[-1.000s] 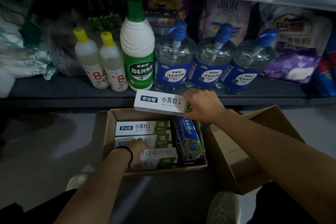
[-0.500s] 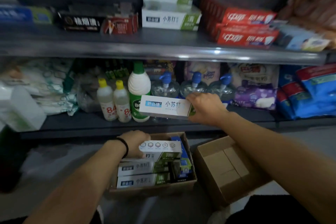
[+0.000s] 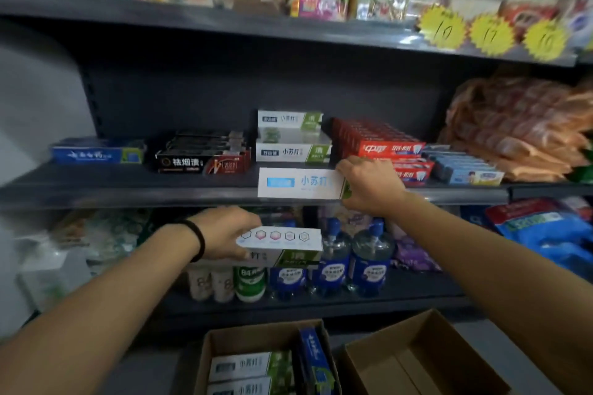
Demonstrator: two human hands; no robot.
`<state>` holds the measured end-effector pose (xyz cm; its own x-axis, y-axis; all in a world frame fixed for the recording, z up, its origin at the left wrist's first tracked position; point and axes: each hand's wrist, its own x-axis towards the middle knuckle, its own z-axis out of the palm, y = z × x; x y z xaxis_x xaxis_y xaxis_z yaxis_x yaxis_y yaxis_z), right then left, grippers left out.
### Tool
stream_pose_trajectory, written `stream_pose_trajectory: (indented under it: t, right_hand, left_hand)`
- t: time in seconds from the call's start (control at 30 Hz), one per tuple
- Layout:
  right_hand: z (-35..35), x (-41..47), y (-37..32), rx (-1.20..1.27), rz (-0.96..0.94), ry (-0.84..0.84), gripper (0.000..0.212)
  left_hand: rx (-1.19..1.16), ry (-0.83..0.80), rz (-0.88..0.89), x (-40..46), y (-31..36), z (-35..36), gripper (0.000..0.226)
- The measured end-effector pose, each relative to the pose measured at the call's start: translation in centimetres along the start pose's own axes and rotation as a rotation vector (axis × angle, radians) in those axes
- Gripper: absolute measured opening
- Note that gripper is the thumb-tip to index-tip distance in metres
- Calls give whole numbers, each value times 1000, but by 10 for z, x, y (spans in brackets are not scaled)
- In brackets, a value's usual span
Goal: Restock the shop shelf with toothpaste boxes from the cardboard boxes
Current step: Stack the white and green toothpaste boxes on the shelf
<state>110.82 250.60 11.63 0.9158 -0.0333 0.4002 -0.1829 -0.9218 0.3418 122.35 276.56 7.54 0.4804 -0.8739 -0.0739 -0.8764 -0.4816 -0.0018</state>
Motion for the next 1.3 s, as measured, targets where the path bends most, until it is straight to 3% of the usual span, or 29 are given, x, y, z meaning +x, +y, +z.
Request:
stream_pose_trajectory:
  t: [0.2,0.47,0.97,1.13,1.3]
  right_hand:
    - [-1,44,17,-24,45,42,37]
    - [49,106,24,-32,55,12,40]
    - [121,163,33,-15,34,-135,79]
    - [120,169,41,66,25,-160,75]
    - [122,176,43,69,1,-128,56]
  left_hand:
    - [-9,72,-22,16,-22,-46,29]
    - [-51,64,-37,62,-63,-66,30]
    - [-67,30,-67,121,-99,-69,31]
    - [-76,42,-63,129,-101,-71,33]
    - [-88,40,-64,134,-100,-73,33]
